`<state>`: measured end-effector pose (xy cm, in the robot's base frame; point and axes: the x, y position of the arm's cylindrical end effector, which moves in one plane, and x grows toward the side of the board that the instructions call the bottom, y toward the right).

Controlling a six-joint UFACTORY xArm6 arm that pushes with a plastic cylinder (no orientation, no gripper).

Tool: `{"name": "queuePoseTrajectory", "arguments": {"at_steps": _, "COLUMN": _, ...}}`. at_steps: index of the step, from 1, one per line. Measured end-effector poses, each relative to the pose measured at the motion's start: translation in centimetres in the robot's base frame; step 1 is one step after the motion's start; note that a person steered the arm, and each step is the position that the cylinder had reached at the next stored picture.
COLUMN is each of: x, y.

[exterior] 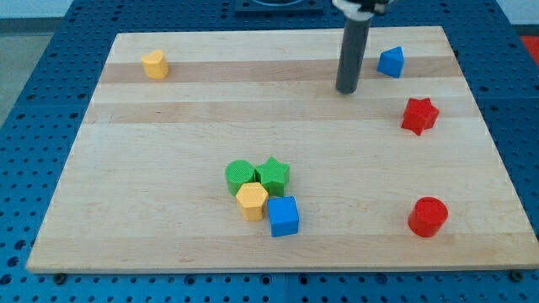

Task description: Move the blue triangle to the top right of the green star

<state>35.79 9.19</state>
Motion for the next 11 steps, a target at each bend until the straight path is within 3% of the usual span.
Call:
{"name": "queuePoseTrajectory", "arguments": {"at_steps": 1, "x": -0.5, "y": -0.7}}
{"name": "queuePoseTrajectory", "arguments": {"at_steps": 2, "x": -8.7, "y": 1.9}}
{"name": "queuePoseTrajectory", "arguments": {"at_steps": 3, "x": -11.4, "y": 8.0}}
{"name": "queuePoseTrajectory", "arguments": {"at_steps": 5, "x": -10.3, "y": 11.4}}
{"name": "queuePoseTrajectory", "arguments": {"at_steps": 7, "x": -4.8, "y": 8.6}}
{"name": "queuePoseTrajectory", "arguments": {"at_steps": 11, "x": 12.6, "y": -0.4}}
